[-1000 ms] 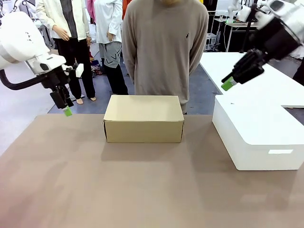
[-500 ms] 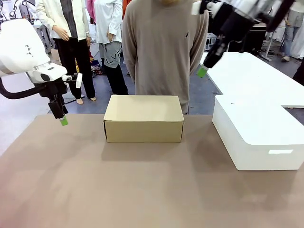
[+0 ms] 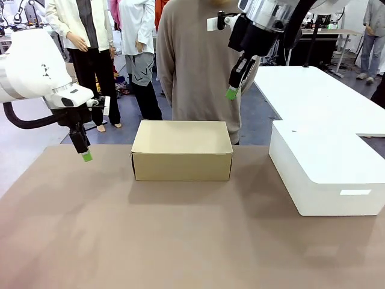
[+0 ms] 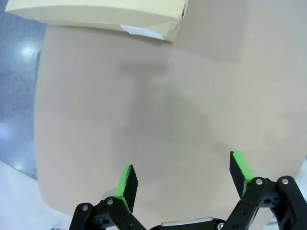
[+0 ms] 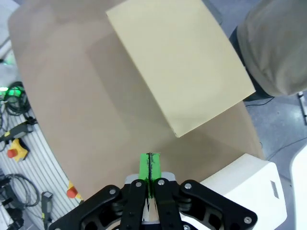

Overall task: Pack the shoes into the box.
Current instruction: Press down on the lid of the Shoes Box.

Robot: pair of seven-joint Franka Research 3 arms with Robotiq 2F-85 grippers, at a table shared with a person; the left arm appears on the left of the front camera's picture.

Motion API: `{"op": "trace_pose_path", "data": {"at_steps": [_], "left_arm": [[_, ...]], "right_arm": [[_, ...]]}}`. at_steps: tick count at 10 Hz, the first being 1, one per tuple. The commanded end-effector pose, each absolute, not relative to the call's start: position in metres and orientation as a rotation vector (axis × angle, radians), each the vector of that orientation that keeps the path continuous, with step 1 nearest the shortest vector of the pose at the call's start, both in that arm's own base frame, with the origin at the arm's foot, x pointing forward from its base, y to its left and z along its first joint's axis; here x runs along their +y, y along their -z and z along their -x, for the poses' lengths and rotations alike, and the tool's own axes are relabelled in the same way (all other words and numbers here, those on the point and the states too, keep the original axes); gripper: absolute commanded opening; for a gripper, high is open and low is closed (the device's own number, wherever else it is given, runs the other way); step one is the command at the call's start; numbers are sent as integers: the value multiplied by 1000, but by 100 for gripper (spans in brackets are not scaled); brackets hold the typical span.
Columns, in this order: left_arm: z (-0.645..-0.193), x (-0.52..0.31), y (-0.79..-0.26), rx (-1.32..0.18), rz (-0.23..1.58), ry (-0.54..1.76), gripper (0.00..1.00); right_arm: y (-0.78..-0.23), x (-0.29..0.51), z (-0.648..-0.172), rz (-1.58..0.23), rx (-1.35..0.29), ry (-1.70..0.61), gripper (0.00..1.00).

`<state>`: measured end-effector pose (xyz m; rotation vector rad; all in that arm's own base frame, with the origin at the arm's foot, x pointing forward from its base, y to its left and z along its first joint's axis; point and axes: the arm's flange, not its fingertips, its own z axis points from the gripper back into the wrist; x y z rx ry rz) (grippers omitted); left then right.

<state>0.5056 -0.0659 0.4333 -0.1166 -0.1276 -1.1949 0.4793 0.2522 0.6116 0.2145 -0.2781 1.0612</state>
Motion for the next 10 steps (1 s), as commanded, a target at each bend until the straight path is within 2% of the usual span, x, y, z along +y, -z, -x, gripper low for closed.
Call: {"op": "trace_pose_path", "data": {"at_steps": [1,7,10], "left_arm": [[-504,-62,-436,-126,118,1197,100],[-504,-62,-436,-126,118,1197,100],[-504,-62,-436,-126,118,1197,100]], "right_arm": [[-617,242,-472,-221,-293,-1073,0],[-620,247,-476,-212,-293,-1058,0],[-607,285,-530,-234,-240,-908,0]]}}
